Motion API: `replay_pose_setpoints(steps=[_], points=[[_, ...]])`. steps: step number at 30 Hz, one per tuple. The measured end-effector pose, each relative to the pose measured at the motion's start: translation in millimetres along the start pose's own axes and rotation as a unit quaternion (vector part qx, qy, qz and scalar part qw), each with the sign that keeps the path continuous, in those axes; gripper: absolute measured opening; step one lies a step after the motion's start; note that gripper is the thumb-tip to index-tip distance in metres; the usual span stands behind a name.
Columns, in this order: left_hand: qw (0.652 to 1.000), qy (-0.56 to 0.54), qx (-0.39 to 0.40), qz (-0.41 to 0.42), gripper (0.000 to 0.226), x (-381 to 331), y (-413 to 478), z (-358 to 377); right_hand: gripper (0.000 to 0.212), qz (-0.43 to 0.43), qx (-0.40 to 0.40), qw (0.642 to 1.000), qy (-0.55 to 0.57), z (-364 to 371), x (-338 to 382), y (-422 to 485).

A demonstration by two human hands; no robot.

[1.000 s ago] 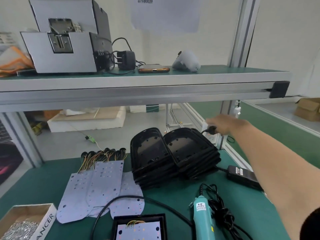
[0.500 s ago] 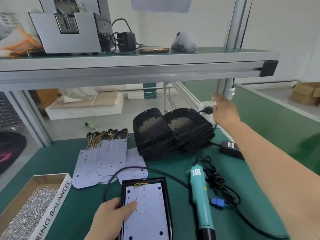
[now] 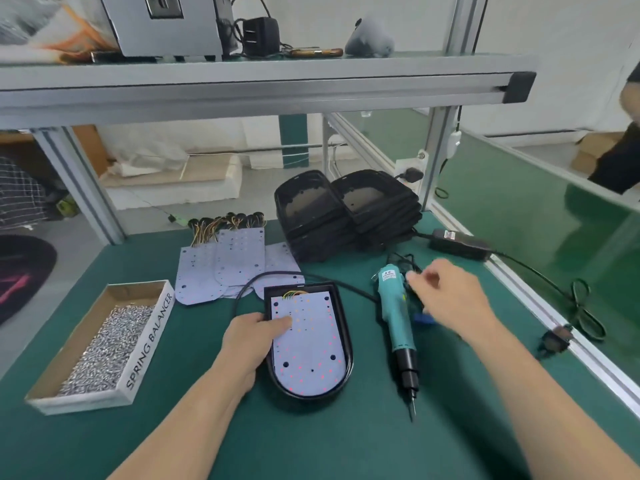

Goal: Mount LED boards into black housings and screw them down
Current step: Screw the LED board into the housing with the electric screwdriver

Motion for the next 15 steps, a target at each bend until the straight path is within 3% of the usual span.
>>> replay_pose_setpoints(steps=[2,6,10,12,13,15], points=[[1.000,-0.005,0.002,-0.001,0.015,-2,-2,1,0.039,0.016,0.039,0.996,-0.075,21,-2,-17],[1.000,-0.011,0.010,-0.014,0.013,-6,-8,3,0.061,0.001,0.006,0.981,-0.194,42,17,-33],[1.000,-0.015,0.010,-0.016,0.012,-8,-11,2,0.057,0.033,-0.011,0.979,-0.202,49,17,-35],[1.000,-0.010,0.016,-0.019,0.011,-8,-13,2,0.051,0.075,0.011,0.990,-0.116,54,5,-35],[1.000,-0.007,0.020,-0.022,0.010,-9,-14,2,0.045,0.097,0.034,0.994,-0.020,61,-1,-36],[0.999,0.002,0.031,-0.021,0.011,-12,-17,3,0.031,0.143,0.103,0.951,0.254,83,-3,-43]])
Point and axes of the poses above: each hand's wrist, its own y-axis towards the middle knuckle, its own z-axis out of the palm, x = y × z, the point moved 10 cm from there along y, towards the middle knuckle, and after that the axes turned 3 degrees about -y, right-handed, at the moved point
